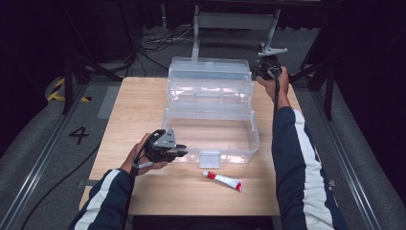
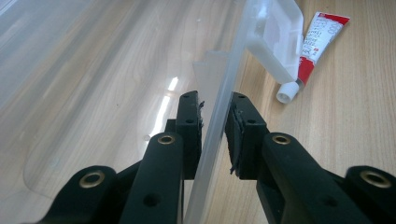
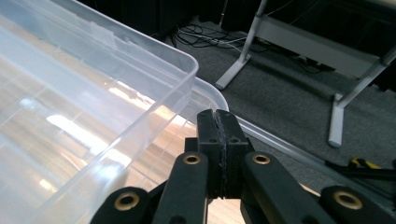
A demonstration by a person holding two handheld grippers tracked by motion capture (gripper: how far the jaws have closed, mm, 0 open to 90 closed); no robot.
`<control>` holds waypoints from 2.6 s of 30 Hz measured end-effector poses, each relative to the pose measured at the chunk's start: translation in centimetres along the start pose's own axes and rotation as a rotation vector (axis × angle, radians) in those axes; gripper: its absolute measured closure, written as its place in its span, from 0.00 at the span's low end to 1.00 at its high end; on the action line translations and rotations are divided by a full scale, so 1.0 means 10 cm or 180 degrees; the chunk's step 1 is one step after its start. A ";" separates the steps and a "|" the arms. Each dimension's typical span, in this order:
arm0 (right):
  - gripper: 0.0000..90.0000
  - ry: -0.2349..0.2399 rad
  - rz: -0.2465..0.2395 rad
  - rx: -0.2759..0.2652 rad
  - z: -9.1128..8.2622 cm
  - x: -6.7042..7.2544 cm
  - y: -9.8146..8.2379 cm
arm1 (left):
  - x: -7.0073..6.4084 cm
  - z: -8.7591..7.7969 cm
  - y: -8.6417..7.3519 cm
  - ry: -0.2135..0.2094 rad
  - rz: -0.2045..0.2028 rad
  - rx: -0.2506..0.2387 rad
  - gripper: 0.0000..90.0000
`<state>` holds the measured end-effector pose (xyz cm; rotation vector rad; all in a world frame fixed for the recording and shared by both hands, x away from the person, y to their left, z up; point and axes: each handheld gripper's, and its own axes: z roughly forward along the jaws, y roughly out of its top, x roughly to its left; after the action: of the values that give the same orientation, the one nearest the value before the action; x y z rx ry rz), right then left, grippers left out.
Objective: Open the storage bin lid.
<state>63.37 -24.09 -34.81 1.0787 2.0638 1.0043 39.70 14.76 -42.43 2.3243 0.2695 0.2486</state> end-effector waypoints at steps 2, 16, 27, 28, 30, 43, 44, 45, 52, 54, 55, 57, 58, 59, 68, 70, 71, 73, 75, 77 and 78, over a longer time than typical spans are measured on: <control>1.00 0.0023 -0.0073 -0.0034 -0.09 0.03 0.00 | 0.00 0.00 0.00 -0.0004 -0.0011 -0.0007 0.85; 0.99 0.0185 -0.0293 -0.0121 -0.57 0.19 -0.16 | 0.00 0.00 0.00 -0.0001 -0.0010 0.0003 0.85; 0.98 0.0298 -0.0411 -0.0158 -0.83 0.29 -0.32 | 0.00 0.00 0.00 0.0003 -0.0068 0.0005 0.84; 0.98 0.0298 -0.0411 -0.0158 -0.83 0.29 -0.32 | 0.00 0.00 0.00 0.0003 -0.0068 0.0005 0.84; 0.98 0.0321 -0.0397 -0.0183 -0.92 0.28 -0.37 | 0.00 0.00 0.00 0.0002 -0.0067 0.0006 0.84; 0.93 0.0471 -0.0460 -0.0207 -1.41 0.32 -0.70 | 0.00 0.00 0.01 0.0008 -0.0072 0.0027 0.84; 0.93 0.0476 -0.0472 -0.0203 -1.44 0.33 -0.72 | 0.00 0.00 0.01 0.0006 -0.0072 0.0029 0.84; 0.93 0.0490 -0.0479 -0.0211 -1.47 0.34 -0.74 | 0.00 0.00 0.01 0.0003 -0.0073 0.0032 0.84; 0.90 0.0574 -0.0493 -0.0180 -1.58 0.40 -0.92 | 0.00 0.00 0.01 0.0004 -0.0065 0.0025 0.84; 0.89 0.0606 -0.0513 -0.0144 -1.60 0.42 -0.99 | 0.00 0.00 0.01 0.0004 -0.0064 0.0024 0.84; 0.87 0.0621 -0.0512 -0.0128 -1.61 0.44 -1.02 | 0.00 0.00 0.01 0.0005 -0.0064 0.0024 0.84; 0.84 0.0666 -0.0519 -0.0082 -1.64 0.47 -1.09 | 0.00 0.00 0.01 0.0008 -0.0065 0.0024 0.84; 0.82 0.0690 -0.0536 -0.0060 -1.66 0.49 -1.12 | -0.01 0.00 0.01 0.0006 -0.0067 0.0029 0.84; 0.80 0.0708 -0.0537 -0.0027 -1.67 0.51 -1.15 | -0.01 0.00 0.01 0.0009 -0.0066 0.0031 0.84; 0.64 0.0986 -0.0688 0.0340 -1.87 0.77 -1.41 | -0.01 0.00 0.01 0.0010 -0.0061 0.0037 0.84; 0.62 0.1061 -0.0677 0.0411 -1.93 0.88 -1.49 | -0.01 0.00 0.01 0.0010 -0.0057 0.0038 0.84; 0.62 0.1061 -0.0677 0.0411 -1.93 0.88 -1.49 | -0.01 0.00 0.01 0.0009 -0.0056 0.0038 0.84; 0.60 0.1132 -0.0701 0.0469 -1.95 0.96 -1.53 | -0.01 0.00 0.01 0.0011 -0.0055 0.0037 0.84; 0.59 0.1214 -0.0707 0.0552 -1.97 1.05 -1.58 | -0.01 0.00 0.01 0.0016 -0.0050 0.0030 0.84; 0.58 0.1318 -0.0723 0.0637 -1.98 1.15 -1.62 | -0.01 0.01 0.01 0.0021 -0.0044 0.0019 0.83; 0.57 0.1344 -0.0717 0.0693 -1.97 1.21 -1.63 | -0.01 0.01 0.01 0.0029 -0.0042 0.0010 0.83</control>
<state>35.64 -26.84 -39.65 0.7542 2.6183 0.9705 39.60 14.66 -42.44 2.3244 0.2897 0.2523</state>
